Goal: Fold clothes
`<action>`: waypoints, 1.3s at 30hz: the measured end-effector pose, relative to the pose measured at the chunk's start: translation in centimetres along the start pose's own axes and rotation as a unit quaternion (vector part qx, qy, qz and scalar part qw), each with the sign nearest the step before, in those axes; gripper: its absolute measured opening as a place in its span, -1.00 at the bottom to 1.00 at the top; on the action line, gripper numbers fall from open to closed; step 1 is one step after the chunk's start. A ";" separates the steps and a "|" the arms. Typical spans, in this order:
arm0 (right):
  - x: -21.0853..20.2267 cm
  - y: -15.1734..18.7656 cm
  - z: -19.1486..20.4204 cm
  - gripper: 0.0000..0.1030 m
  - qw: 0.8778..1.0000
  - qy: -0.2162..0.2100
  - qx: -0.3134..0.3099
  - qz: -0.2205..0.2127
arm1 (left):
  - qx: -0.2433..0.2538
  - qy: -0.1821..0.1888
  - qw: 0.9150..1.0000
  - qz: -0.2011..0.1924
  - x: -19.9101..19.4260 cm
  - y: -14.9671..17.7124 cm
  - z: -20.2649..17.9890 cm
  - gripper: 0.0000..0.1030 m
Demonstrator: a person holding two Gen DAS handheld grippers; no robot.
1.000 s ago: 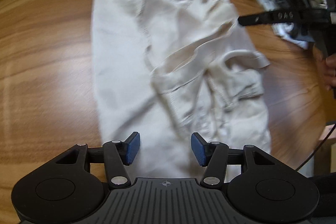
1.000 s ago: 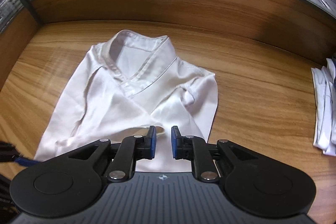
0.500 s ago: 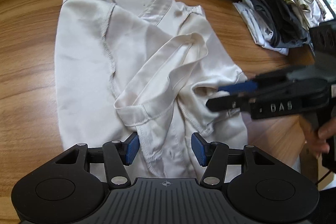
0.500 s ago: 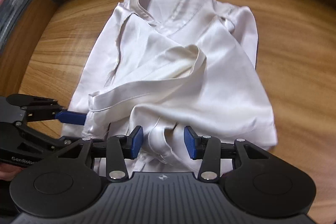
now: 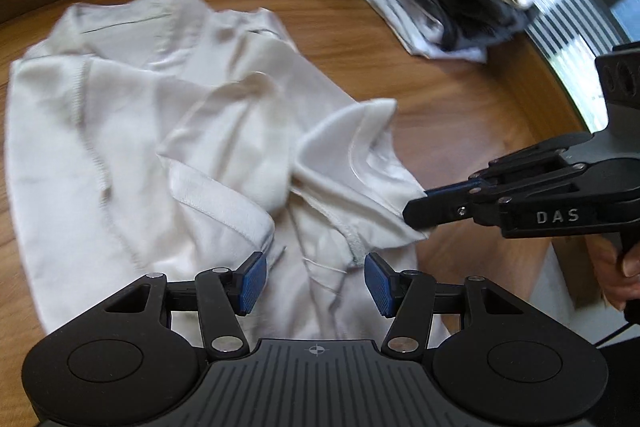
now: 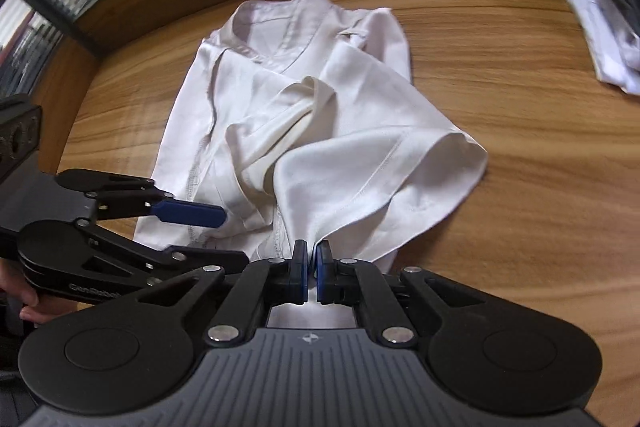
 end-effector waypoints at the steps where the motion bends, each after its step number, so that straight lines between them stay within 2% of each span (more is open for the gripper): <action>1: -0.3 0.1 -0.2 -0.91 1.000 0.000 0.006 -0.004 | 0.007 0.007 1.000 0.007 0.3 0.0 -0.3 0.11; 5: -0.9 0.4 -0.5 -0.92 1.000 0.006 0.016 -0.018 | 0.038 0.027 0.999 0.019 0.2 0.3 -1.5 0.11; 8: -0.8 0.2 -0.4 -0.90 1.000 0.012 0.015 -0.025 | 0.041 0.015 0.999 0.007 -1.3 0.3 -1.1 0.11; 15: -0.4 -1.6 1.3 -0.86 0.999 -0.001 -0.018 -0.038 | 0.001 -0.037 0.999 -0.013 -4.1 0.6 2.3 0.10; 16: 0.0 -2.1 1.7 -0.83 0.999 -0.005 -0.023 -0.038 | -0.006 -0.042 0.999 -0.013 -4.2 0.6 2.7 0.09; 17: 0.5 -2.3 2.0 -0.71 0.999 -0.011 -0.029 -0.036 | -0.011 -0.045 0.999 -0.012 -4.2 0.7 2.9 0.09; 18: 1.1 -2.5 2.4 -0.56 0.999 -0.019 -0.037 -0.033 | -0.013 -0.046 0.999 -0.012 -4.3 0.9 3.1 0.09; 19: 1.9 -2.6 2.8 -0.53 0.998 -0.024 -0.047 -0.028 | -0.015 -0.046 0.999 -0.012 -4.4 1.0 3.1 0.09; 23: 5.1 -4.4 4.9 -0.52 0.996 -0.037 -0.086 -0.005 | -0.022 -0.044 0.999 -0.015 -4.7 1.7 3.1 0.09; 31: 10.0 -6.2 6.5 -0.52 0.992 -0.062 -0.095 0.051 | -0.062 -0.055 0.996 -0.030 -6.2 3.4 4.2 0.09; 32: 10.2 -6.1 6.5 -0.52 0.992 -0.066 -0.093 0.057 | -0.069 -0.057 0.995 -0.032 -6.4 3.5 4.5 0.09; 34: 10.2 -6.1 6.4 -0.77 0.992 -0.072 -0.088 0.058 | -0.081 -0.063 0.994 -0.039 -6.8 3.6 5.0 0.09; 35: 9.9 -6.0 6.4 -0.98 0.992 -0.076 -0.086 0.058 | -0.087 -0.065 0.993 -0.043 -7.0 3.6 5.3 0.09; 39: 7.6 -5.0 6.1 -0.99 0.993 -0.075 -0.081 0.040 | -0.102 -0.082 0.990 -0.057 -7.7 3.1 6.3 0.07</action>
Point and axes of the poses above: each gripper's, at about its wrist camera, not at the fingertips, and x roughly the way its jaws point, z to its left, y to its underside, the point moved 5 cm from there along x, roughly the way its jaws point, and after that the axes turned 2 degrees about y, right-handed, at the moved point
